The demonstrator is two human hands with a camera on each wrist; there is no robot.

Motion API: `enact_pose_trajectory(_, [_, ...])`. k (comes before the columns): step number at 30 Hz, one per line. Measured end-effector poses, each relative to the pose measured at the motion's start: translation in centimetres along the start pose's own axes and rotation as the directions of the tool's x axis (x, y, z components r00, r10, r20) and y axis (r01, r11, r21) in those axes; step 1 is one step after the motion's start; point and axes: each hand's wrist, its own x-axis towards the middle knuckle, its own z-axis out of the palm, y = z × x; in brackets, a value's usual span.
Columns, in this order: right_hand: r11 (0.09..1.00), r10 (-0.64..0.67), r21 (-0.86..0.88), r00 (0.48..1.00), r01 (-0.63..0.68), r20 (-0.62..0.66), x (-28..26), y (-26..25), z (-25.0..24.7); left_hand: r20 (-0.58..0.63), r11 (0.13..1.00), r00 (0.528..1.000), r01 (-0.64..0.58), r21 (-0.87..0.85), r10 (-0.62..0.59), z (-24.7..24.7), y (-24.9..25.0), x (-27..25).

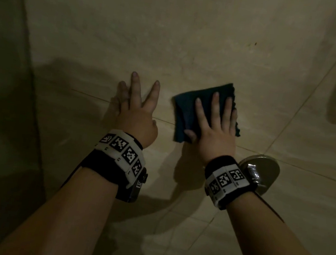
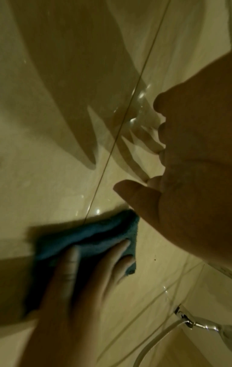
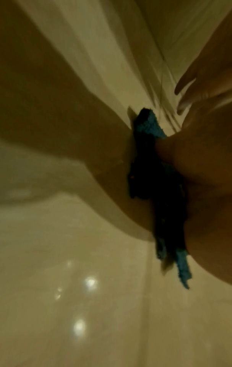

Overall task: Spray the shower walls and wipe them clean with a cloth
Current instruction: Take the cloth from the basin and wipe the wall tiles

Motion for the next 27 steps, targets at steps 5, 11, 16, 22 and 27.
enact_pose_trajectory(5, [0.988,0.151,0.046,0.982,-0.147,-0.113,5.4,-0.2,-5.1,0.034,1.0,0.999,0.002,-0.003,-0.002,-1.2,-0.5,-0.1])
enact_pose_trajectory(11, [0.987,0.16,0.029,0.978,-0.158,-0.132,6.9,-1.6,-5.9,0.013,1.0,1.0,0.018,0.018,-0.018,-2.7,-1.5,0.7])
enact_pose_trajectory(16, [0.995,-0.063,-0.077,0.997,0.06,-0.047,2.7,-4.3,-0.8,0.051,1.0,0.998,0.024,0.012,-0.025,-3.6,-2.5,1.3])
enact_pose_trajectory(22, [0.997,-0.059,-0.053,0.998,0.058,-0.021,3.4,-4.7,-1.0,0.076,0.998,0.997,-0.027,0.052,0.023,-3.3,-4.1,1.4])
enact_pose_trajectory(27, [1.0,0.018,0.0,0.995,-0.019,-0.093,8.1,-5.5,-5.4,0.089,0.998,0.996,0.003,0.065,-0.009,-3.2,-5.6,1.5])
